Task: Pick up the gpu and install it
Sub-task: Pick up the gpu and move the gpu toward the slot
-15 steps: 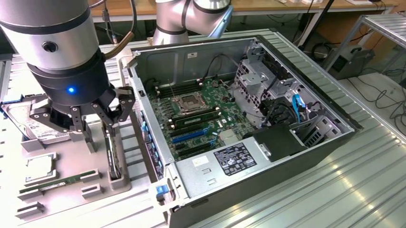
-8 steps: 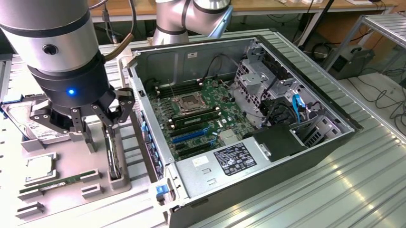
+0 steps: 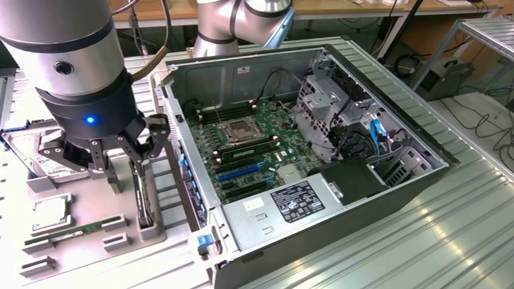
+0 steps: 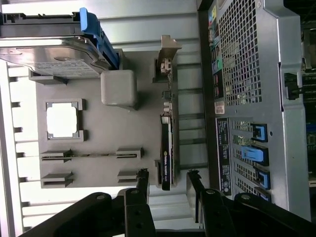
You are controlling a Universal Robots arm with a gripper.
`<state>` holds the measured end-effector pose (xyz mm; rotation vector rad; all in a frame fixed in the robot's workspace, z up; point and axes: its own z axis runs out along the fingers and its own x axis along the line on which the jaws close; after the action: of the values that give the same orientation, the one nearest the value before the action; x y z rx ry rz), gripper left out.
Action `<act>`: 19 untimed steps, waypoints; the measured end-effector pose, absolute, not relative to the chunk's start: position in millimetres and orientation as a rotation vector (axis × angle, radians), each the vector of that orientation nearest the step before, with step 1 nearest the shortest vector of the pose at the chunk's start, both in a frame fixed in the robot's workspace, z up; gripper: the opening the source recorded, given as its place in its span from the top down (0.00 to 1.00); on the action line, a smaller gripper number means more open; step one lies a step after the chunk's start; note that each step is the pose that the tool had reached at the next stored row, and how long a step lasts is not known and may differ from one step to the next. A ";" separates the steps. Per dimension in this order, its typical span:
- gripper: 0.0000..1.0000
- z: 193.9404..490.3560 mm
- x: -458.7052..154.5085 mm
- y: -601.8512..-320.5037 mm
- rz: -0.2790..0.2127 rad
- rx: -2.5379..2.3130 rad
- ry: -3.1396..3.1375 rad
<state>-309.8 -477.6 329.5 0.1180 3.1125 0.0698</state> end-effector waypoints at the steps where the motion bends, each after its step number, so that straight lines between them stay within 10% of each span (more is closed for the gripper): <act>1: 0.56 329.1 -310.0 -477.7 0.070 0.118 3.112; 19: 0.56 321.2 -313.5 -477.7 0.070 0.118 3.113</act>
<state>-313.5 -477.7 321.2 0.1180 3.1125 0.0697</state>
